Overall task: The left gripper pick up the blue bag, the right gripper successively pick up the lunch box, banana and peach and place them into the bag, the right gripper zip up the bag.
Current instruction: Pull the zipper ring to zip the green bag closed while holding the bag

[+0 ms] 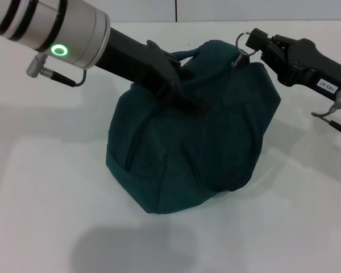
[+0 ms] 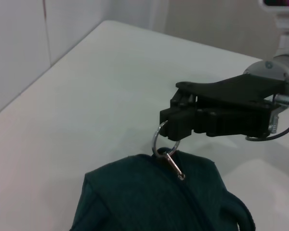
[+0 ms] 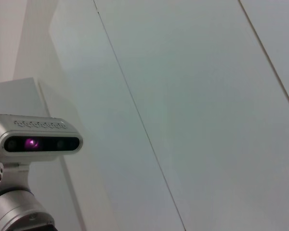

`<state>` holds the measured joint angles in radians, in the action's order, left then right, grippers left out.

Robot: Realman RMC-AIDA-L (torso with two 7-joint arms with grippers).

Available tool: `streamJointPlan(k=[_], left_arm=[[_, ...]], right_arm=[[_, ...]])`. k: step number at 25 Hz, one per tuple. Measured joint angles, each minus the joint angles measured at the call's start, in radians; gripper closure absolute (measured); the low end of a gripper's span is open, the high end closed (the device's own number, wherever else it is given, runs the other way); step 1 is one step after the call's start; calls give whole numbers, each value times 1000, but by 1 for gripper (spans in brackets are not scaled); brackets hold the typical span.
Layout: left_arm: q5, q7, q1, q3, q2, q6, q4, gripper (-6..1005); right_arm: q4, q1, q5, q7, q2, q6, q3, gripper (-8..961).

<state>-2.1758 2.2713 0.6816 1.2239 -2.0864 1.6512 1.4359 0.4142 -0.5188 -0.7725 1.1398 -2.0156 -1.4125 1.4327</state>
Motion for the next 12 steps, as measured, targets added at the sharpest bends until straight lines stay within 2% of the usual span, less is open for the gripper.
streamJointPlan(k=[4,8,12], left_arm=[[-5,19,-5,1,0,-12,1,239],[27,6,-41,19,-2,-46,32,242],[56,-8,-65,75,0,-69,58,355]], right_arm=[[-2,1,0,0,0,1,-2,855],[-2,3,1,0,1,1,-2,853],[-5,3,1,0,1,1,-2,851]])
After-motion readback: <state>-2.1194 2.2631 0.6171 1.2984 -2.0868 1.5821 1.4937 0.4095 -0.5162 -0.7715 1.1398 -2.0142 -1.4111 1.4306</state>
